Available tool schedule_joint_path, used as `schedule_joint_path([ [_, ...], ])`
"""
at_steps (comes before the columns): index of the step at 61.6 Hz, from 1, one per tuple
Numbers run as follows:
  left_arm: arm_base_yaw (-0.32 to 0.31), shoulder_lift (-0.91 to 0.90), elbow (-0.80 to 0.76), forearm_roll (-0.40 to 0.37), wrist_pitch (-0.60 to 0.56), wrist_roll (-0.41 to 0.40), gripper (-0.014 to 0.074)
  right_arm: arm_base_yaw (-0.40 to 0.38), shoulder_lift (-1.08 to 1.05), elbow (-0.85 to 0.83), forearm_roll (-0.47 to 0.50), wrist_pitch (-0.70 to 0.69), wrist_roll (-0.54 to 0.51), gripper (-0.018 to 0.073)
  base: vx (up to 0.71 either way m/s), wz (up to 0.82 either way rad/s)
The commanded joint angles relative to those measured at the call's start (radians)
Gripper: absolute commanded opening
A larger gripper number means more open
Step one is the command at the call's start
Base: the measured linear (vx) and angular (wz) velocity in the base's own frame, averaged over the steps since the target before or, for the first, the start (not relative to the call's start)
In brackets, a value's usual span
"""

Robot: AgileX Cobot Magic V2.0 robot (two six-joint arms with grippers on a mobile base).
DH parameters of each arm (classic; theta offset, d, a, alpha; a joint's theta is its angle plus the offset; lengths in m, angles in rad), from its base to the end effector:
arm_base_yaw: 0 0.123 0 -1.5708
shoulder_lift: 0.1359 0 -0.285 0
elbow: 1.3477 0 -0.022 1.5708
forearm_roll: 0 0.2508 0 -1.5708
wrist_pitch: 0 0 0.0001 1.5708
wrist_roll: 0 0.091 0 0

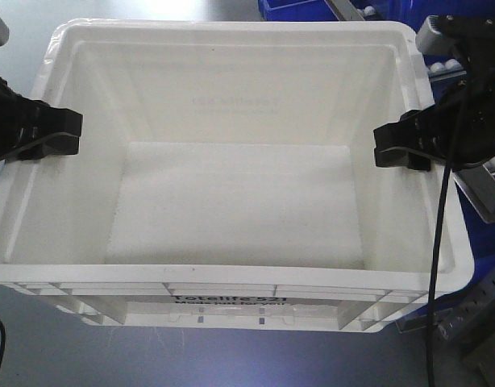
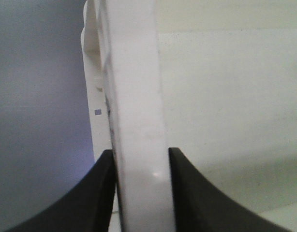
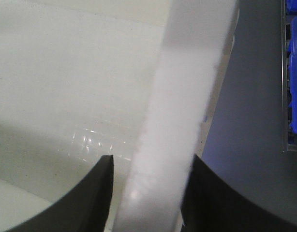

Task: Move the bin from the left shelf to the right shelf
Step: 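Hold the crate with both grippers while the base drives away, then keep holding the crate as the base turns toward other shelving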

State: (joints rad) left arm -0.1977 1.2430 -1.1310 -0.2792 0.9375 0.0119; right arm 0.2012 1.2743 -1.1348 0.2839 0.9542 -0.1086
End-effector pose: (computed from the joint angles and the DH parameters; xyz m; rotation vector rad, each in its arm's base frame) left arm 0.2401 -0.0687 0.3467 0.1449 2.5279 -0.4247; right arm 0.2455 0.0713 0.3392 -0.2718 2.5521 0.3943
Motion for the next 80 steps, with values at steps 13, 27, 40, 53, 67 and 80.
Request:
schedule_joint_path([
  [13, -0.005, -0.044, -0.035, -0.044, -0.093, 0.046, -0.0008, -0.005, -0.034, -0.033, -0.008, -0.074, -0.018, -0.0004, 0.43, 0.05],
  [27, -0.005, -0.044, -0.035, -0.044, -0.093, 0.046, -0.0008, -0.005, -0.034, -0.033, -0.008, -0.073, -0.018, -0.0004, 0.44, 0.12],
  [40, -0.005, -0.044, -0.035, -0.044, -0.094, 0.046, -0.0008, -0.005, -0.034, -0.033, -0.008, -0.067, -0.018, -0.0004, 0.46, 0.19],
  [53, -0.005, -0.044, -0.035, -0.044, -0.094, 0.046, -0.0008, -0.005, -0.034, -0.033, -0.008, -0.067, -0.018, -0.0004, 0.47, 0.19],
  [67, -0.005, -0.044, -0.035, -0.044, -0.094, 0.046, -0.0008, -0.005, -0.034, -0.033, -0.008, -0.066, -0.018, -0.0004, 0.46, 0.08],
  [80, -0.005, -0.044, -0.035, -0.044, -0.094, 0.046, -0.0008, -0.005, -0.034, -0.033, -0.008, -0.066, -0.018, -0.0004, 0.47, 0.0],
])
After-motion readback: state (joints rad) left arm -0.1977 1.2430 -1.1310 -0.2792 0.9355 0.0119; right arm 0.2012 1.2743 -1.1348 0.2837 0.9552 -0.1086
